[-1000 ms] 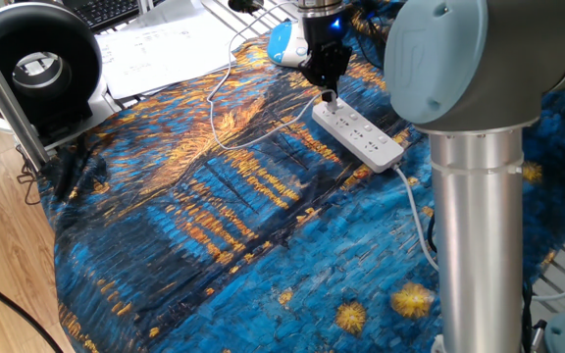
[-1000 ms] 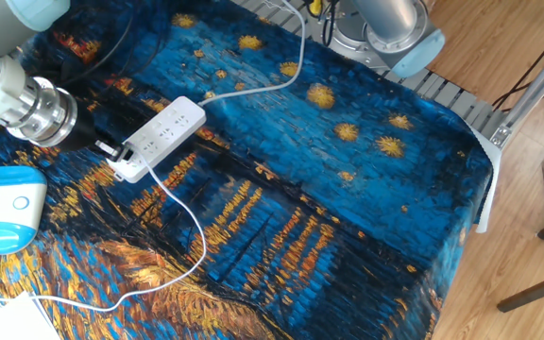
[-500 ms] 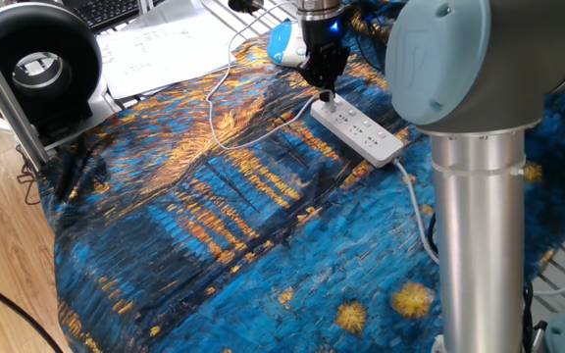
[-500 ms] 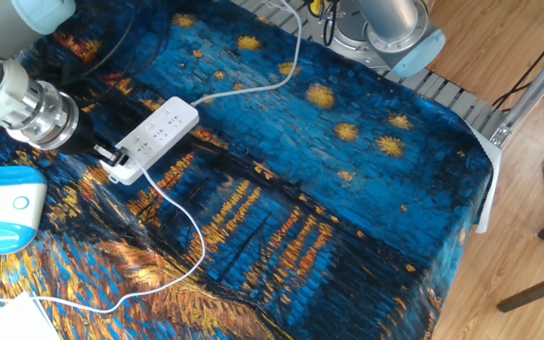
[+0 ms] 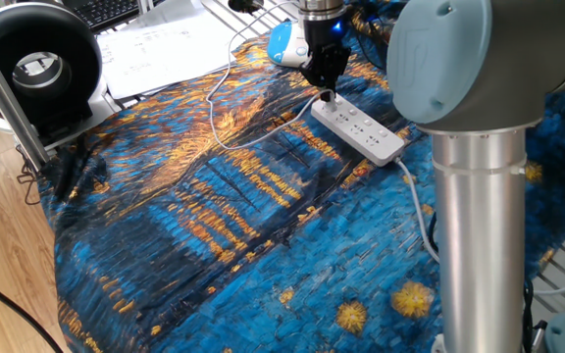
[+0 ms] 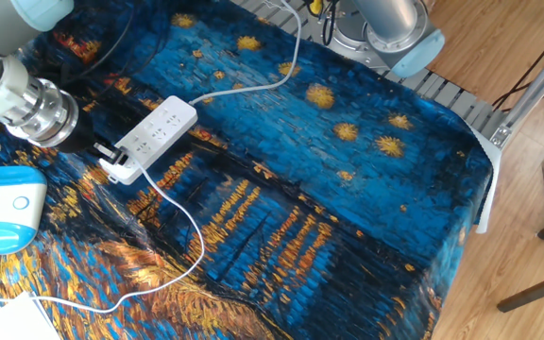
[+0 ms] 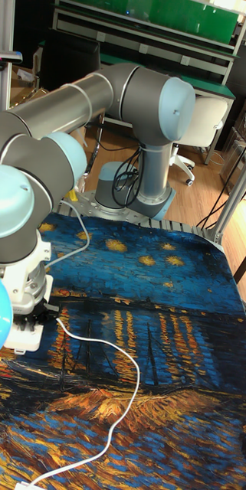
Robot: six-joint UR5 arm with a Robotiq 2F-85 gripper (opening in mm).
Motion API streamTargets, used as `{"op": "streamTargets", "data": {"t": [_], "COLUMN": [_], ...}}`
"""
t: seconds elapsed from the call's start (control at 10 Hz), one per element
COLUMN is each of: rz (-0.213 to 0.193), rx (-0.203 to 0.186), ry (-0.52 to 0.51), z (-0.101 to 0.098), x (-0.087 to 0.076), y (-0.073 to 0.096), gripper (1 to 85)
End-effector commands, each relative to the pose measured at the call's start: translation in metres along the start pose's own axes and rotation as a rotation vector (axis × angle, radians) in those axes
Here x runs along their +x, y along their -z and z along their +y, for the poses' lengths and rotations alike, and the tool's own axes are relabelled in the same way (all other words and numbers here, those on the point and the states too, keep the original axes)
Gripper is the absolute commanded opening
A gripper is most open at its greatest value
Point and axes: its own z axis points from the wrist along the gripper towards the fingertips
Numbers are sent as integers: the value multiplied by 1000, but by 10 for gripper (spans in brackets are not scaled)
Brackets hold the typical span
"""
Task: Plug in the power cord of the desk lamp, turn on the socket, and light up the desk lamp
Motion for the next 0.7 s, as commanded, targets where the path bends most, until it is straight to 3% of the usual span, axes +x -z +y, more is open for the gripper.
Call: {"op": "streamTargets", "data": {"t": [0.0,0.1,0.2,0.3,0.4,0.6], "rz": [-12,30,62,61,27,16], "rx": [26,9,31,59,53,33], "ry": [60,87,104,100,76,102], "z": [-6,-5,-10,-9,2,5], "x": [1,10,16,17,13,13], "y": [-6,1,14,20,18,17], "gripper": [13,13,13,47,137,213]}}
